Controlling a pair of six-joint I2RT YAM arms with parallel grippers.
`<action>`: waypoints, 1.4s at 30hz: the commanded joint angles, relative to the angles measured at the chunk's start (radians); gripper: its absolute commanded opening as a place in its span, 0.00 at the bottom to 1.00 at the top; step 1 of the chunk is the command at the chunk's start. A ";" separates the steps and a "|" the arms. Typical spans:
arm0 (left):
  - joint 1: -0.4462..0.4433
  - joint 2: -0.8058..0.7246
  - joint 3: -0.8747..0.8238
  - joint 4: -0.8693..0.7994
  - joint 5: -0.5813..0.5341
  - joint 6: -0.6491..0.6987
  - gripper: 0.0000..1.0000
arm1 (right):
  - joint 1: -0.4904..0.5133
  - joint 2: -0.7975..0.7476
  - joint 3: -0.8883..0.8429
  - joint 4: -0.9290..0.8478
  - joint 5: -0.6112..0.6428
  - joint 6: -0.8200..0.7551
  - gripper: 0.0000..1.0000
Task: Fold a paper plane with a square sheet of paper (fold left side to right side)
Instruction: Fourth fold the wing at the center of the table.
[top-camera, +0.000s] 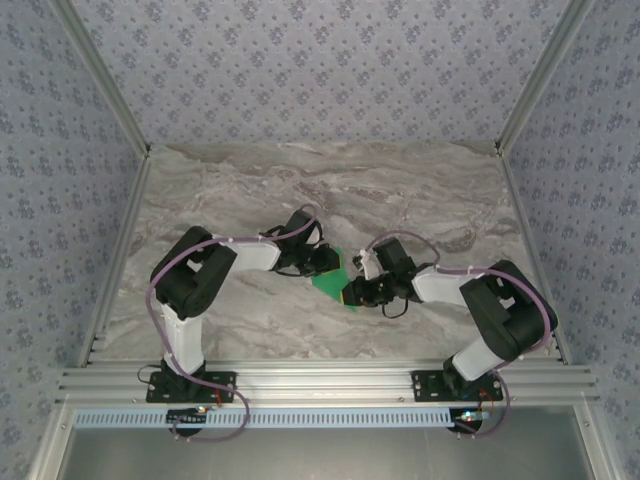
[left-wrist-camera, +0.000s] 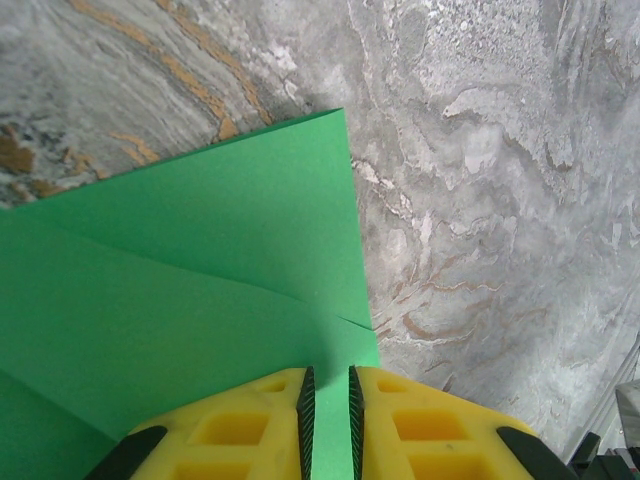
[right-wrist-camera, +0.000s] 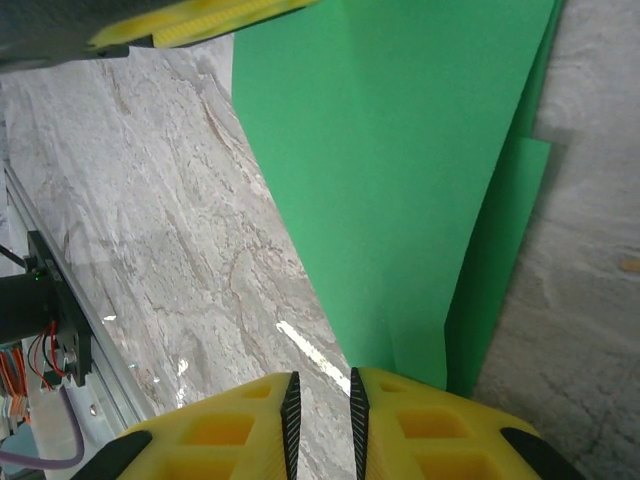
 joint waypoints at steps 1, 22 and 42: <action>-0.007 0.026 -0.034 -0.126 -0.046 0.020 0.19 | 0.011 0.015 0.000 -0.066 0.026 -0.025 0.22; 0.002 0.026 -0.039 -0.136 -0.059 0.024 0.19 | 0.054 -0.015 -0.053 -0.206 0.058 -0.044 0.14; 0.003 0.020 -0.039 -0.132 -0.048 0.025 0.18 | 0.031 -0.244 -0.059 -0.278 0.023 -0.011 0.10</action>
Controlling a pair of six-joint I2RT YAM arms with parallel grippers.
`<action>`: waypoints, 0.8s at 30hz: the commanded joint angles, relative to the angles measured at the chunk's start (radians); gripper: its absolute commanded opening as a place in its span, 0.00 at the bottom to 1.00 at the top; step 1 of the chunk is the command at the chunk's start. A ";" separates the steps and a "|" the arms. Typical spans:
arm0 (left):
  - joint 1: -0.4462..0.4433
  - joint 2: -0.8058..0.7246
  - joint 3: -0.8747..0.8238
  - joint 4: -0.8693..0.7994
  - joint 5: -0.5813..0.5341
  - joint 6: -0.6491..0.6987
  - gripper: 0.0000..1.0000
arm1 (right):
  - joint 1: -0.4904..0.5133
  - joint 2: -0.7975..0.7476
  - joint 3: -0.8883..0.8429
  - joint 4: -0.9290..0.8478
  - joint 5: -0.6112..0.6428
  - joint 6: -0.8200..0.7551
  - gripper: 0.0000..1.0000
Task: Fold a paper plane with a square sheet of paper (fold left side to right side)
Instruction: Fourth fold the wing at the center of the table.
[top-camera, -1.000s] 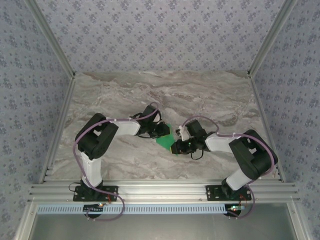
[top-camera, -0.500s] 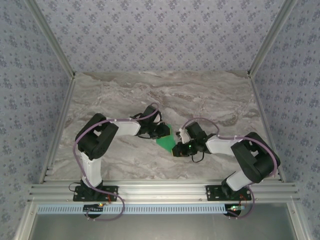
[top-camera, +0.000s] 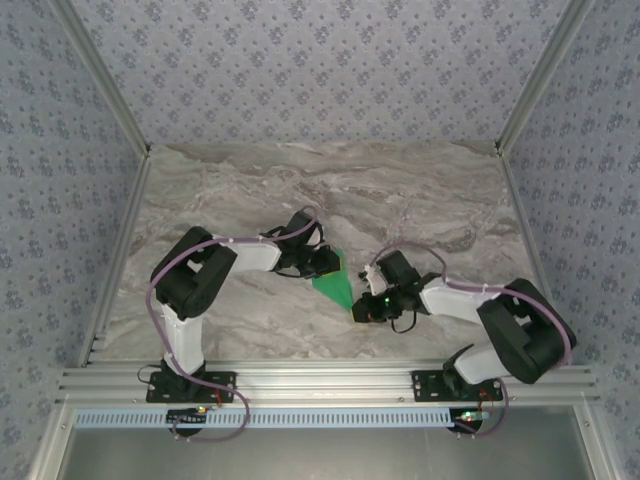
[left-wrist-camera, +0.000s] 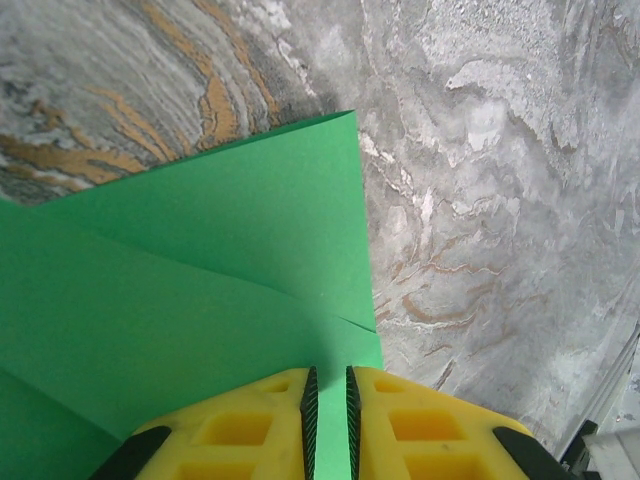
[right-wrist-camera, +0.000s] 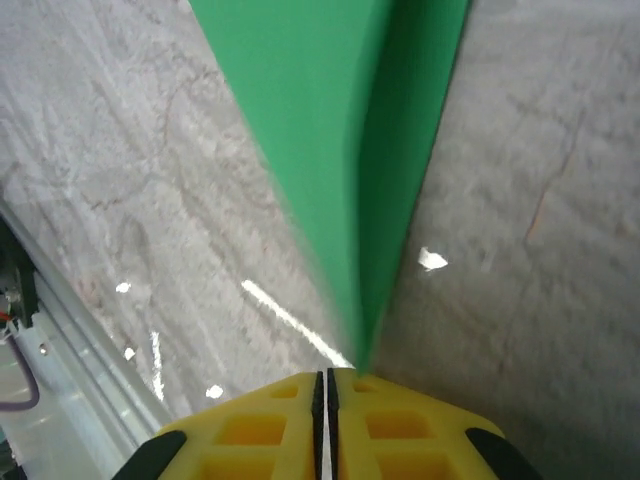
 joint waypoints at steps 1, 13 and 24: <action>0.006 0.021 -0.037 -0.116 -0.060 0.026 0.18 | -0.015 -0.097 0.030 -0.085 -0.034 0.022 0.09; -0.002 0.024 -0.030 -0.113 -0.058 0.024 0.18 | -0.046 0.067 0.103 0.089 0.007 0.118 0.02; -0.003 -0.016 -0.019 -0.095 -0.040 0.037 0.21 | -0.037 0.183 0.102 -0.033 0.130 0.108 0.02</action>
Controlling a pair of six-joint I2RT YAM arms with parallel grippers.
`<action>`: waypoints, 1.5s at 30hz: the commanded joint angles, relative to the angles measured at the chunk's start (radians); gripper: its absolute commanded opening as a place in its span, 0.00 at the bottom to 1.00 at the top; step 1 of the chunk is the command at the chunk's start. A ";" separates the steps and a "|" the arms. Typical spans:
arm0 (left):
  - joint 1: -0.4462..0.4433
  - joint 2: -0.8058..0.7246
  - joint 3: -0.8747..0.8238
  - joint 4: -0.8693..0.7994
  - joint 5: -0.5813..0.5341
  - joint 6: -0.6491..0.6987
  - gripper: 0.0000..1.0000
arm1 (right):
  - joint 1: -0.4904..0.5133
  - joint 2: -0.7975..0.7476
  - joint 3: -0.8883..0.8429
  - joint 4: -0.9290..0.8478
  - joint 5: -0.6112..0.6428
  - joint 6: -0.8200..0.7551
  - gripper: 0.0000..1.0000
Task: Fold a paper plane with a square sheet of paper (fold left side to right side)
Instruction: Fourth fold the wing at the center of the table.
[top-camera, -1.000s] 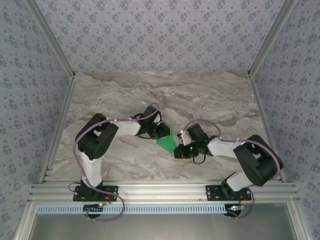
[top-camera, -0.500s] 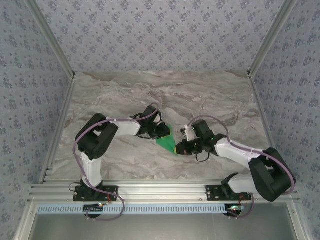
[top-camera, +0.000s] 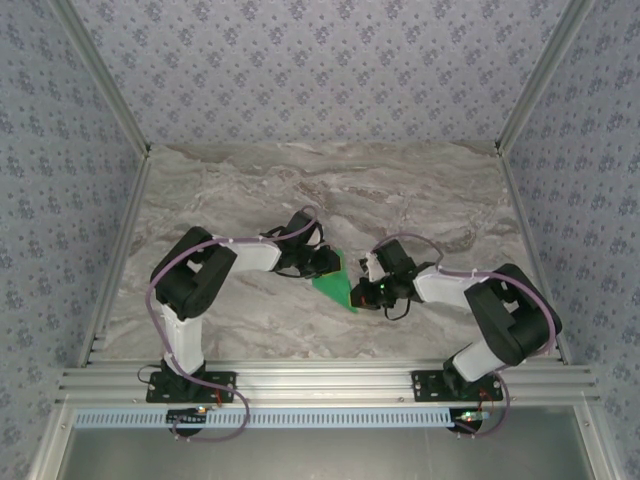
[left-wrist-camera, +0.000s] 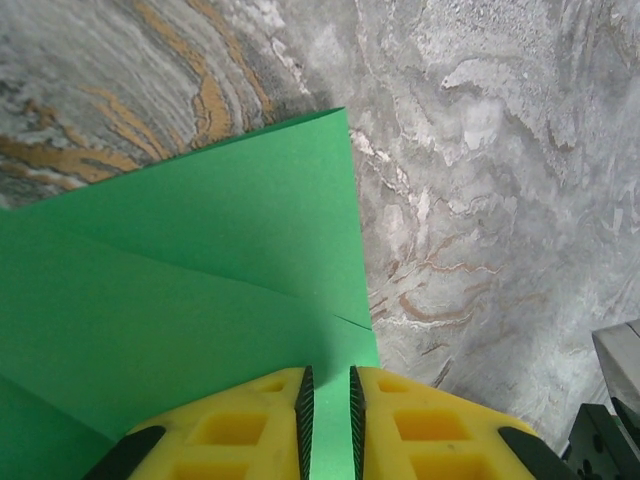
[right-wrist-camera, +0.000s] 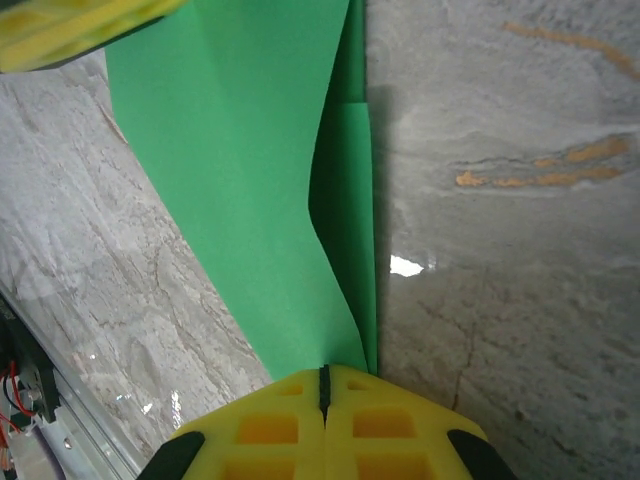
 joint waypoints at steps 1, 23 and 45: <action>0.000 -0.021 -0.015 -0.093 -0.037 0.037 0.21 | 0.006 0.042 0.007 -0.113 0.091 0.006 0.01; -0.131 -0.165 -0.107 0.052 0.033 0.059 0.10 | 0.007 0.064 0.005 -0.219 0.177 -0.017 0.00; -0.108 -0.020 -0.130 0.082 -0.050 0.089 0.07 | 0.021 0.083 0.015 -0.284 0.214 -0.039 0.00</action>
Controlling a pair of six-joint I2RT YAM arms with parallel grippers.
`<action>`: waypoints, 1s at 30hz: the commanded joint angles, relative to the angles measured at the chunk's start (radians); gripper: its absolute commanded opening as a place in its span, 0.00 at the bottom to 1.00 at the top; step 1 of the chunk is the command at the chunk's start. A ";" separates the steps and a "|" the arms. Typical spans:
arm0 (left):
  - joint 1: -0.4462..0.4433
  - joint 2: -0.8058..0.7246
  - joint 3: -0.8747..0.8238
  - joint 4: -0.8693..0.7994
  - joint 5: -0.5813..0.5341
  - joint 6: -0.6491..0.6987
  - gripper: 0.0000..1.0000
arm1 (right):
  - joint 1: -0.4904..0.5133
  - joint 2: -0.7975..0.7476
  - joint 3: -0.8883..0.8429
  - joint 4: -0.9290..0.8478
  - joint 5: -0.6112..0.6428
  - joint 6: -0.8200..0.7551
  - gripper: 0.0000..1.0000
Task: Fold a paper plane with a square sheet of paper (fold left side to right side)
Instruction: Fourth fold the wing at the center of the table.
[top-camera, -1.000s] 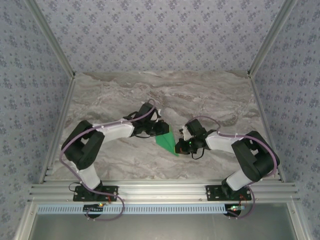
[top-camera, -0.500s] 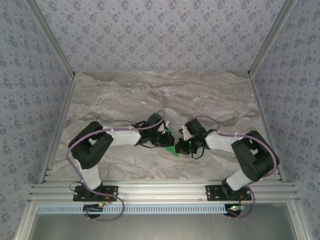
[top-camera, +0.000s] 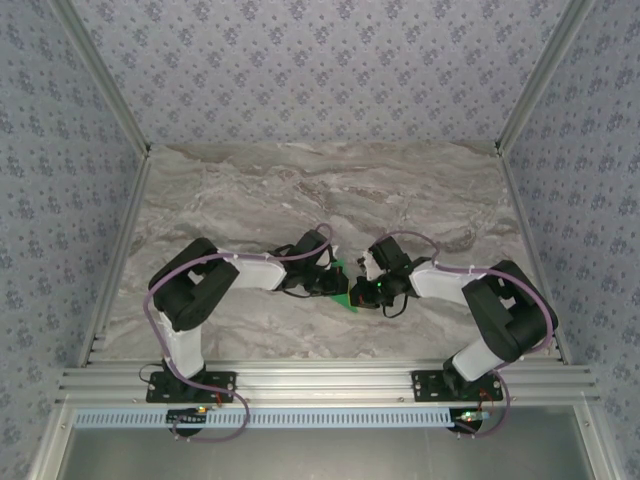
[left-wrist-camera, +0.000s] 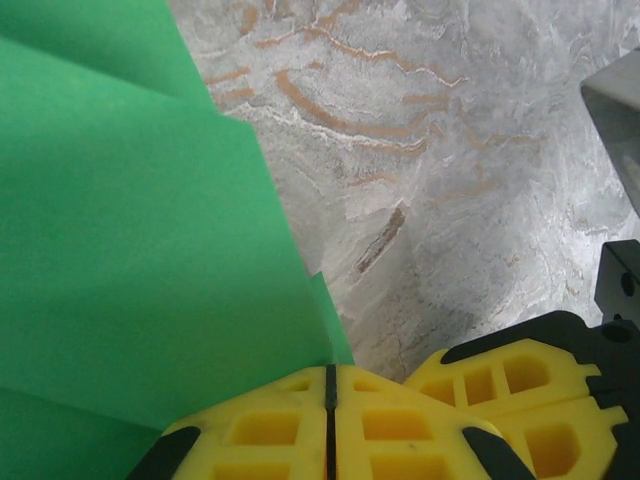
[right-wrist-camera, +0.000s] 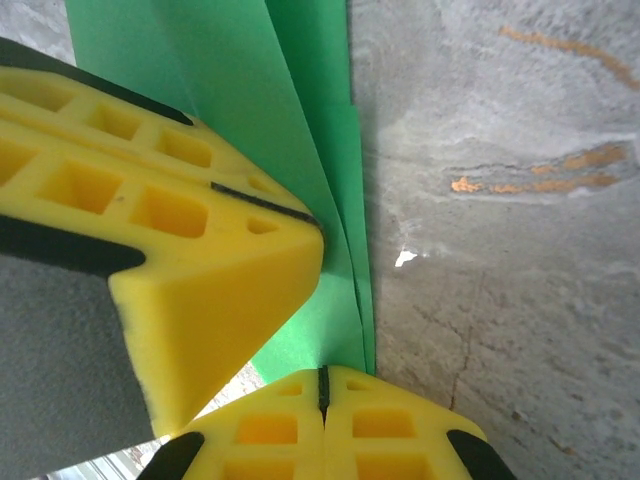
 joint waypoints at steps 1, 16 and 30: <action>0.027 0.040 -0.017 -0.008 -0.054 0.038 0.07 | 0.008 0.066 -0.037 -0.193 0.174 -0.025 0.00; 0.168 0.072 0.021 -0.021 -0.018 0.165 0.08 | 0.037 0.097 -0.028 -0.227 0.193 -0.030 0.00; 0.319 0.136 0.093 -0.049 0.042 0.243 0.09 | 0.039 0.100 -0.032 -0.240 0.196 -0.036 0.00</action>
